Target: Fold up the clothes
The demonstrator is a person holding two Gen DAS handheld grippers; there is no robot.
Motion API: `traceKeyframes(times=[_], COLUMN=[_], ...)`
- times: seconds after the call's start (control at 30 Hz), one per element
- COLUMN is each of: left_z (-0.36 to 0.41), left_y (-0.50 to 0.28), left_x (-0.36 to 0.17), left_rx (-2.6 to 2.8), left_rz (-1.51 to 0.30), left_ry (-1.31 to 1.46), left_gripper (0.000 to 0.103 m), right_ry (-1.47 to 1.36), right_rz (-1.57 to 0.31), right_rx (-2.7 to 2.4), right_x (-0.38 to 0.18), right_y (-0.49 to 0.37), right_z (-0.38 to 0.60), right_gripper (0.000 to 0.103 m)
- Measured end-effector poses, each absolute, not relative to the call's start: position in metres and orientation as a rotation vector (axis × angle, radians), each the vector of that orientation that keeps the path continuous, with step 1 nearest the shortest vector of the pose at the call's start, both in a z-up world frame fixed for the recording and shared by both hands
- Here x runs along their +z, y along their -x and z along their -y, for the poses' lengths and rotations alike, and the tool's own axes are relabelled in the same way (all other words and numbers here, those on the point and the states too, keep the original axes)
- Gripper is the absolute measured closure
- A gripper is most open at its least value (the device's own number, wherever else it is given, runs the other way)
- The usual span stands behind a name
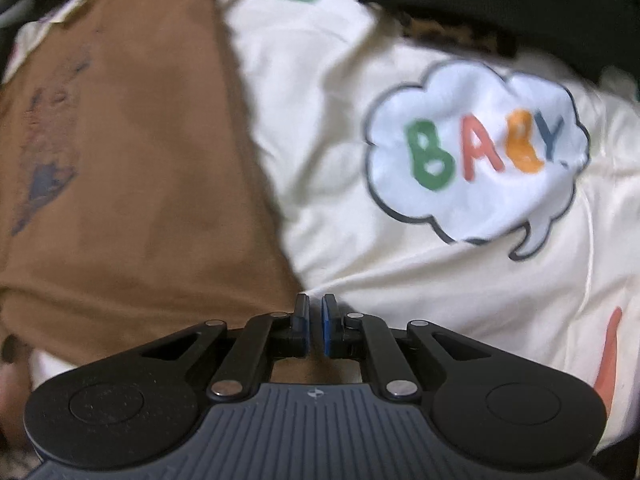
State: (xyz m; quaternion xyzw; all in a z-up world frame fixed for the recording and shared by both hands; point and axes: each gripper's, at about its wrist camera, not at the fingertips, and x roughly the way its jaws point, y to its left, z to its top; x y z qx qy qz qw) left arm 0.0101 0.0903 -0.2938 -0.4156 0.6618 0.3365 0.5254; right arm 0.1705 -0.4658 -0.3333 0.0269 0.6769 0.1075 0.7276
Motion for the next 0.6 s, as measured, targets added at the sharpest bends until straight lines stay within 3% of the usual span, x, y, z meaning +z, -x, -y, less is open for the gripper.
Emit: traceKeyframes(times=[0.17, 0.43, 0.5, 0.57, 0.6], left_z=[-0.101, -0.111, -0.110, -0.107, -0.104], left_y=[-0.016, -0.059, -0.079, -0.092, -0.095], left_x=[-0.274, -0.215, -0.204, -0.192, -0.190], left_rx=[0.857, 0.837, 0.818, 0.795, 0.781], left_rz=[-1.531, -1.460, -1.489, -1.531, -1.557], left_ry=[1.012, 0.974, 0.952, 0.887, 0.844], left_gripper=[0.076, 0.054, 0.052, 0.050, 0.048], right_ry=[-0.094, -0.152, -0.165, -0.160, -0.157], right_rz=[-1.430, -1.350, -1.331, -1.319, -1.314], right_rx=[0.233, 0.247, 0.263, 0.274, 0.279], right_x=[-0.314, -0.283, -0.276, -0.274, -0.273], right_y=[-0.168, -0.161, -0.158, -0.156, -0.155], right_z=[0.474, 0.477, 0.473, 0.470, 0.468], right_gripper=[0.096, 0.091, 0.083, 0.064, 0.064])
